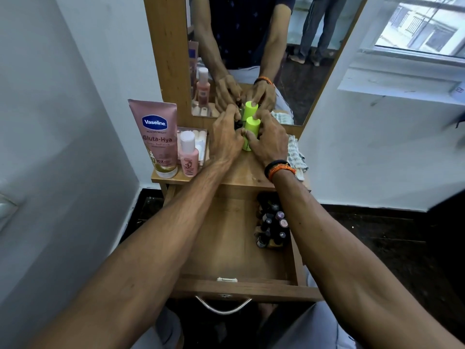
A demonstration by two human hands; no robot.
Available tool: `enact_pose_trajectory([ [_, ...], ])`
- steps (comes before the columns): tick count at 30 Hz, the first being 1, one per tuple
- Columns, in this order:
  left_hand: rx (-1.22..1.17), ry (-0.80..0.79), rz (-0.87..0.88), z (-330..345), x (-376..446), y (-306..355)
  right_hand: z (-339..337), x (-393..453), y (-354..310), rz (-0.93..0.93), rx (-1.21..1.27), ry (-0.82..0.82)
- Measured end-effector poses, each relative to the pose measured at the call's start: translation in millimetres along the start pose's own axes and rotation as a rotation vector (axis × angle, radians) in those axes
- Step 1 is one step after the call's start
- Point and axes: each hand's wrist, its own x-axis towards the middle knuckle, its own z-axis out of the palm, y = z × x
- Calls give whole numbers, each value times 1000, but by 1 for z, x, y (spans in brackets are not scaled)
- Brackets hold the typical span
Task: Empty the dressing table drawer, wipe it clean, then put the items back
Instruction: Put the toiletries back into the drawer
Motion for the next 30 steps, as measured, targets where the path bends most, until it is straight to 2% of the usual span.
enact_pose_trajectory([
  [19,-52,-87,93,-39,-51,5,-52,-53,5,-22,101,26],
  [30,-122,-270,93,-67,-120,2,-95,-133,7,33,217,1],
])
